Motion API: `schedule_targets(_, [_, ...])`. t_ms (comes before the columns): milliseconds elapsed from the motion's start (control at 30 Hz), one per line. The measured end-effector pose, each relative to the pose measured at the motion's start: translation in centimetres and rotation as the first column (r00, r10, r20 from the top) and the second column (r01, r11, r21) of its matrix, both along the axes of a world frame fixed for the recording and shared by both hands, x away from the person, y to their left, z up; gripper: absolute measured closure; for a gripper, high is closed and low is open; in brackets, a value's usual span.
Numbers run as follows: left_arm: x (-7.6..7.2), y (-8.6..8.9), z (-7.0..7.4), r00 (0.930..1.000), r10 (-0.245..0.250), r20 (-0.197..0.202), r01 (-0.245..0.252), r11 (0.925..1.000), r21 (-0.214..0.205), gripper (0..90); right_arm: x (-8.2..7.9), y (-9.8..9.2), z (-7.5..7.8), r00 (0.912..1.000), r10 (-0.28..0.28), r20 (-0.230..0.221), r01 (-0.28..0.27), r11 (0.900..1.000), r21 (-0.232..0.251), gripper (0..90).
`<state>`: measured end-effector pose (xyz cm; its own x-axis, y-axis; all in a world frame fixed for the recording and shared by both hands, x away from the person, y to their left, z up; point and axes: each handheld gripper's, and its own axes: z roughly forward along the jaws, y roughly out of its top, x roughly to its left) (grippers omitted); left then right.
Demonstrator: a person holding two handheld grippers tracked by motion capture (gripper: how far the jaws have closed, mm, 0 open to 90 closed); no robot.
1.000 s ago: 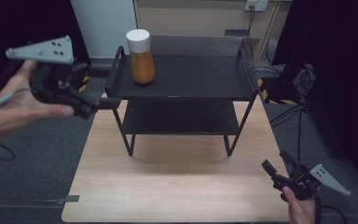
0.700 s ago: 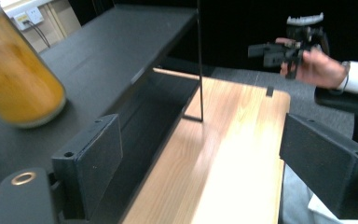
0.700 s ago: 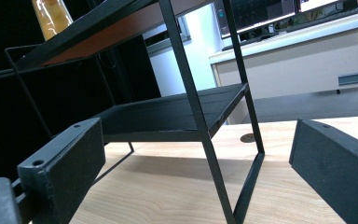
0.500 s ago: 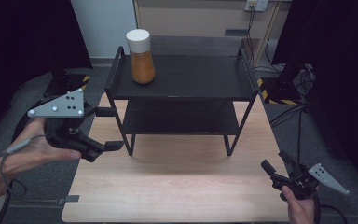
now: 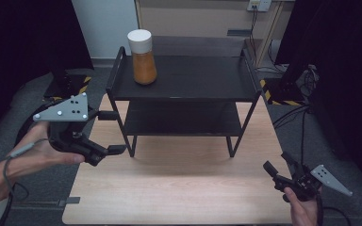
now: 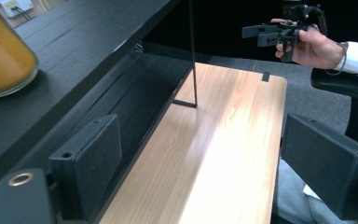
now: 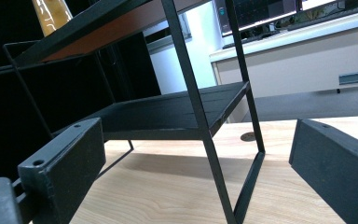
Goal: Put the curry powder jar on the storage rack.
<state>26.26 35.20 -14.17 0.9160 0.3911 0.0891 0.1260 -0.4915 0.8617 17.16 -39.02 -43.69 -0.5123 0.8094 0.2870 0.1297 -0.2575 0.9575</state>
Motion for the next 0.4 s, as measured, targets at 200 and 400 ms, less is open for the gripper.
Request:
schedule_targets(200, [0.24,-0.03,-0.19,1.0,-0.002,-0.002,0.002,1.0,-0.004,11.4,-0.01,-0.02,-0.01,1.0,0.0,0.0,0.0,1.0,0.002,3.5])
schedule_targets(400, [0.27,0.09,-0.09,1.0,0.0,0.005,0.0,0.9999,-0.011,11.5,0.05,-0.02,-0.04,1.0,-0.001,-0.001,0.001,1.0,0.005,3.5])
